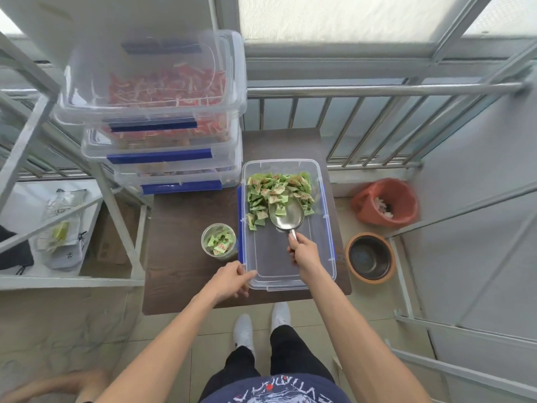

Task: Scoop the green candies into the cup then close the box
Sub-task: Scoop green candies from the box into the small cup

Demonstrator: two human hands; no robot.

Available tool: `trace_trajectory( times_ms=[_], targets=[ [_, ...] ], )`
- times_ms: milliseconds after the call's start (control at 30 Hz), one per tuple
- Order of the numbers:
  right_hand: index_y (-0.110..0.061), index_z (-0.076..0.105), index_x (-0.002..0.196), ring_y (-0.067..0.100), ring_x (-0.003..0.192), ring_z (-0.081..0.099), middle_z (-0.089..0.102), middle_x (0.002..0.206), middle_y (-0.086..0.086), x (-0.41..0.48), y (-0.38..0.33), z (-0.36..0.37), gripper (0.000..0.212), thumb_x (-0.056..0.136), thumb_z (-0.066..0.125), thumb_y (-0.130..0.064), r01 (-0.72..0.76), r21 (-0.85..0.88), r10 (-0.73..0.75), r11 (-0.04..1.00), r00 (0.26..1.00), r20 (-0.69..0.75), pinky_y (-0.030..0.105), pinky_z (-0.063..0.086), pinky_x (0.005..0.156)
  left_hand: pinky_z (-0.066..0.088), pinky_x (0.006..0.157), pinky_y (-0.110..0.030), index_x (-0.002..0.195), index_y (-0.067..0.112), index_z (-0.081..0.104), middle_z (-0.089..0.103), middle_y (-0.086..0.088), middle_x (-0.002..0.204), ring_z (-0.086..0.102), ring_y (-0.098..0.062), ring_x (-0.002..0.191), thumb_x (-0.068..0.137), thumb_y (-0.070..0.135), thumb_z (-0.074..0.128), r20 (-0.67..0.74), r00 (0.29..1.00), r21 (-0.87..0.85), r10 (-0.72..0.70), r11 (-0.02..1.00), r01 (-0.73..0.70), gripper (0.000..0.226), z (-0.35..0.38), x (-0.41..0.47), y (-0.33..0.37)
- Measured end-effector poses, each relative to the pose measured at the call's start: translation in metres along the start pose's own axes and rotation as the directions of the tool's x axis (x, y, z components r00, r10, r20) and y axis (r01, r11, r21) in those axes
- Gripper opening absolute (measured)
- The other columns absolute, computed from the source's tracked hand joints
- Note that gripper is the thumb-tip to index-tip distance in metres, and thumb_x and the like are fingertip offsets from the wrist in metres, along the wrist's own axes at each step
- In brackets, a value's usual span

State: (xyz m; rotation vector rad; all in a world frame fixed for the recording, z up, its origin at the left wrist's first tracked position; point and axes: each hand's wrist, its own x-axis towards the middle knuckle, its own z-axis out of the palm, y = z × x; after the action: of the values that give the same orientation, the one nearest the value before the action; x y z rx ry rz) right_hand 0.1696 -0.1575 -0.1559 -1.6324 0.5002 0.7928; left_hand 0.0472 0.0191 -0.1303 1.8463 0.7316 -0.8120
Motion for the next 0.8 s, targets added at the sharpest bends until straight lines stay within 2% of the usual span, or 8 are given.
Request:
trace_trajectory(
  times_ms=[100, 167, 267, 333, 400, 467, 667, 800],
  targets=[
    [-0.005, 0.067, 0.108, 0.011, 0.053, 0.034, 0.048, 0.067, 0.000, -0.013, -0.007, -0.009, 0.022, 0.107, 0.051, -0.020, 0.037, 0.024, -0.037, 0.999, 0.999, 0.015, 0.024, 0.027, 0.050, 0.062, 0.073, -0.037, 0.103, 0.010, 0.058, 0.076, -0.009, 0.097, 0.080, -0.019, 0.078, 0.096, 0.060, 0.056, 0.070, 0.995, -0.091, -0.067, 0.993, 0.073, 0.050, -0.007, 0.002, -0.012],
    [-0.011, 0.069, 0.112, 0.010, 0.052, 0.034, 0.047, 0.067, 0.000, -0.023, -0.011, -0.015, 0.020, 0.107, 0.052, -0.020, 0.054, 0.031, -0.055, 0.998, 0.998, 0.024, 0.022, 0.029, 0.049, 0.062, 0.073, -0.035, 0.105, 0.009, 0.062, 0.077, -0.011, 0.099, 0.080, -0.020, 0.080, 0.095, 0.058, 0.060, 0.077, 0.991, -0.111, -0.107, 0.987, 0.115, 0.051, -0.014, 0.002, -0.022],
    [-0.008, 0.068, 0.113, 0.008, 0.052, 0.035, 0.047, 0.067, 0.000, -0.040, -0.017, -0.024, 0.021, 0.106, 0.053, -0.021, 0.104, 0.013, -0.104, 0.995, 0.993, 0.047, 0.019, 0.029, 0.047, 0.064, 0.081, -0.041, 0.105, 0.008, 0.066, 0.077, -0.008, 0.096, 0.079, -0.021, 0.083, 0.089, 0.047, 0.072, -0.050, 0.987, -0.085, -0.155, 0.985, 0.150, 0.042, -0.025, 0.004, -0.042],
    [-0.005, 0.068, 0.115, 0.008, 0.051, 0.034, 0.045, 0.067, -0.001, -0.052, -0.019, -0.028, 0.023, 0.106, 0.054, -0.021, 0.127, -0.011, -0.126, 0.992, 0.989, 0.071, 0.018, 0.029, 0.046, 0.062, 0.080, -0.043, 0.112, 0.009, 0.060, 0.073, -0.007, 0.101, 0.074, -0.023, 0.094, 0.077, 0.049, 0.083, -0.160, 0.974, -0.103, -0.162, 0.984, 0.147, 0.058, -0.034, 0.006, -0.051],
    [-0.002, 0.067, 0.115, 0.008, 0.050, 0.033, 0.044, 0.065, -0.001, -0.064, -0.022, -0.028, 0.024, 0.106, 0.054, -0.021, 0.153, -0.051, -0.146, 0.987, 0.982, 0.122, 0.018, 0.028, 0.045, 0.059, 0.085, -0.043, 0.124, 0.014, 0.047, 0.062, -0.003, 0.116, 0.066, -0.026, 0.107, 0.061, 0.055, 0.091, -0.226, 0.966, -0.137, -0.128, 0.986, 0.098, 0.088, -0.042, 0.007, -0.053],
    [-0.008, 0.070, 0.114, 0.009, 0.050, 0.034, 0.045, 0.065, 0.000, -0.078, -0.027, -0.024, 0.022, 0.106, 0.054, -0.022, 0.174, -0.118, -0.150, 0.978, 0.970, 0.192, 0.018, 0.028, 0.045, 0.055, 0.096, -0.043, 0.135, 0.019, 0.040, 0.055, -0.002, 0.126, 0.061, -0.025, 0.116, 0.058, 0.047, 0.096, -0.294, 0.955, -0.177, -0.045, 0.984, -0.008, 0.099, -0.048, 0.006, -0.048],
    [-0.006, 0.071, 0.111, 0.009, 0.049, 0.036, 0.049, 0.061, -0.002, -0.110, -0.038, 0.005, 0.026, 0.105, 0.055, -0.026, 0.207, -0.381, -0.083, 0.901, 0.945, 0.318, 0.022, 0.029, 0.046, 0.050, 0.098, -0.041, 0.139, 0.029, 0.044, 0.059, -0.004, 0.125, 0.060, -0.025, 0.115, 0.064, 0.029, 0.095, -0.460, 0.880, -0.173, 0.118, 0.960, -0.219, 0.091, -0.047, 0.012, -0.041],
    [-0.015, 0.074, 0.103, 0.006, 0.050, 0.048, 0.060, 0.062, -0.005, -0.118, -0.046, 0.025, 0.029, 0.102, 0.054, -0.036, 0.306, -0.624, -0.148, 0.719, 0.945, 0.292, 0.022, 0.039, 0.050, 0.046, 0.093, -0.036, 0.142, 0.030, 0.044, 0.061, -0.005, 0.127, 0.058, -0.025, 0.118, 0.070, 0.027, 0.092, -0.463, 0.875, -0.169, 0.145, 0.954, -0.248, 0.087, -0.047, 0.016, -0.042]
  ],
)
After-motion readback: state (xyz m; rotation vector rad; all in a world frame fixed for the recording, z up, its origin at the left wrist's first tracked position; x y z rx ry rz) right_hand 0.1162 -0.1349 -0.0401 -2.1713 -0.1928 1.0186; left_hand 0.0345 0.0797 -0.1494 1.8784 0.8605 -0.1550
